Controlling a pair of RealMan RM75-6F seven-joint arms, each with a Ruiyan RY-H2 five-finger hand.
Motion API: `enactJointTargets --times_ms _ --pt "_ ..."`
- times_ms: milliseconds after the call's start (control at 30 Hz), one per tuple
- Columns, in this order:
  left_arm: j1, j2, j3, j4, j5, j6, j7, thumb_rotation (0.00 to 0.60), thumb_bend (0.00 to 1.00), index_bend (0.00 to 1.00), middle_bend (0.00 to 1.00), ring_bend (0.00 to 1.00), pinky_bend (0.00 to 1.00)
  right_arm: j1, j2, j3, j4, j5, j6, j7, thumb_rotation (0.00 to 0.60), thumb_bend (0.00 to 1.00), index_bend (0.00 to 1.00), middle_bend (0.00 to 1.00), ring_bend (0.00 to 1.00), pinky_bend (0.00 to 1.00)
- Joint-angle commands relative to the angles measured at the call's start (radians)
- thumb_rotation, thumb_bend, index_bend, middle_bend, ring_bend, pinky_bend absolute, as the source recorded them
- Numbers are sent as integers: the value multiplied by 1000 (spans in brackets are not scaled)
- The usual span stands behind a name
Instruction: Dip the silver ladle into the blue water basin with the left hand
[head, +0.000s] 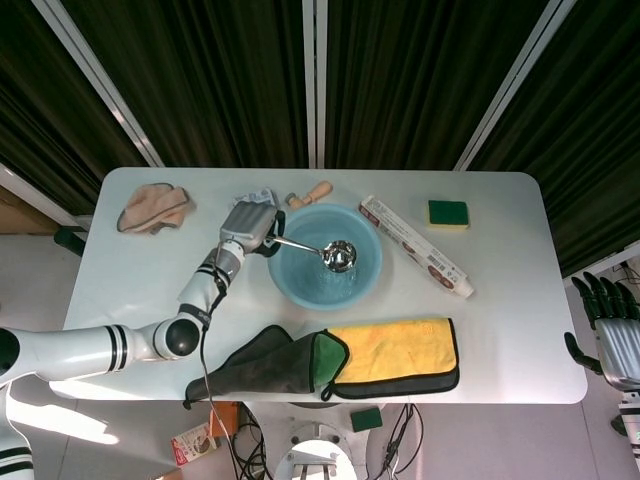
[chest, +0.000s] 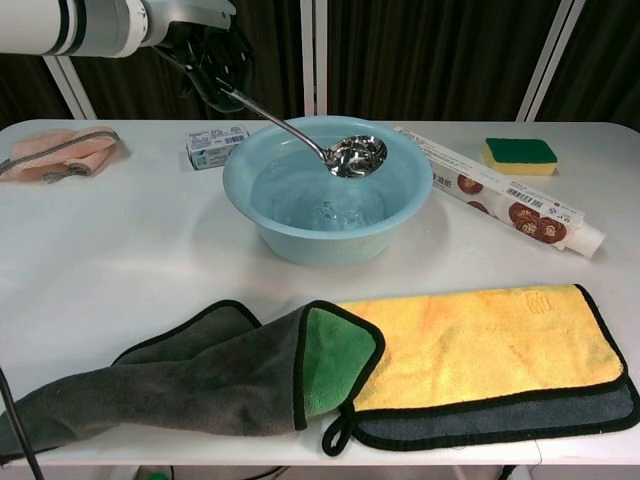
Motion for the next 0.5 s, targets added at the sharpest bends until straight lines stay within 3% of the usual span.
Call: enactJointTargets --times_ms 33,500 --pt "-47 37 19 -18 -80 -20 24 600 499 784 625 493 635 1 0 0 1 1 -2 0 600 386 0 0 0 0" --pt "-173 113 97 -29 -278 -59 64 600 505 783 626 493 635 6 -2 4 7 12 -13 3 600 385 0 0 0 0"
